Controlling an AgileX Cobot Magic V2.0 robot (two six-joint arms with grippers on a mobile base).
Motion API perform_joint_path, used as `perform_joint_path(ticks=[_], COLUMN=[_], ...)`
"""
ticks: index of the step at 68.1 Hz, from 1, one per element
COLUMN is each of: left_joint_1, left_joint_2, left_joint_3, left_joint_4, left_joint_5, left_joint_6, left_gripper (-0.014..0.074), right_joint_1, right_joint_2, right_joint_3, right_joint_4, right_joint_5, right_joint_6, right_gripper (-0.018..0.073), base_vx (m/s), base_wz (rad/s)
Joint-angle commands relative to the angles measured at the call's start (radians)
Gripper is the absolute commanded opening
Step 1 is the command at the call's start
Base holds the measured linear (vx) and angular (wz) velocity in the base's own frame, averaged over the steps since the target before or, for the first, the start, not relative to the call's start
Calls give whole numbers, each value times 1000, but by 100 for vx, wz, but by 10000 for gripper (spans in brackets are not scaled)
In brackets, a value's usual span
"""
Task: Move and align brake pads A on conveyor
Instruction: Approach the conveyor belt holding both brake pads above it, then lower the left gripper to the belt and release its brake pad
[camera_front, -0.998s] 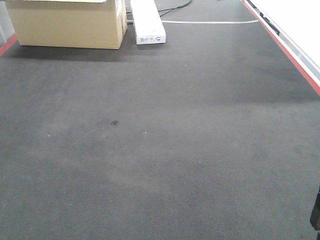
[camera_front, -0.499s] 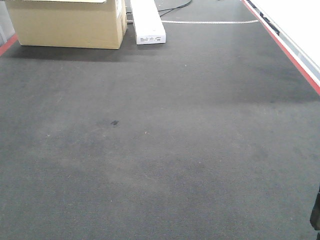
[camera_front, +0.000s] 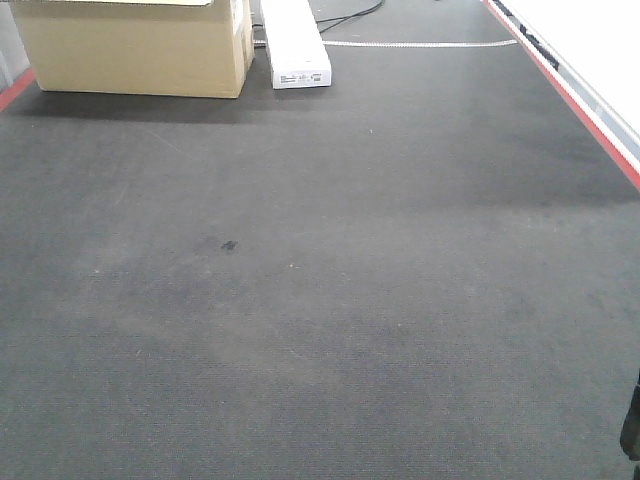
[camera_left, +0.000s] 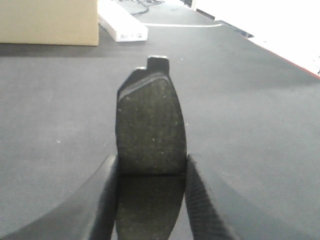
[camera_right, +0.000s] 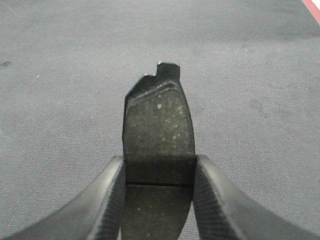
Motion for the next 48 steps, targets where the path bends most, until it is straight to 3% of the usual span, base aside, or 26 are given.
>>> perform_joint_path(ticks=[1, 16, 36, 48], left_joint_1=[0, 0, 1, 62], left_joint_2=[112, 447, 874, 1049], left_joint_3=[-54, -208, -482, -586], left_joint_4=[-4, -3, 50, 48], left_joint_5=[-61, 2, 102, 134], left_joint_6=[-13, -90, -90, -90], left_gripper=[-6, -6, -6, -6], right_joint_1=[0, 0, 0, 0], right_joint_2=[5, 5, 5, 5], right_joint_3=[-32, -32, -32, -32], right_joint_4=[-8, -8, -8, -8], right_joint_5=[-97, -97, -97, -97], right_joint_6=[-3, -3, -3, -3], right_gripper=[-10, -10, -10, -10], base_vx=[0, 0, 0, 0], base_wz=[0, 0, 0, 0])
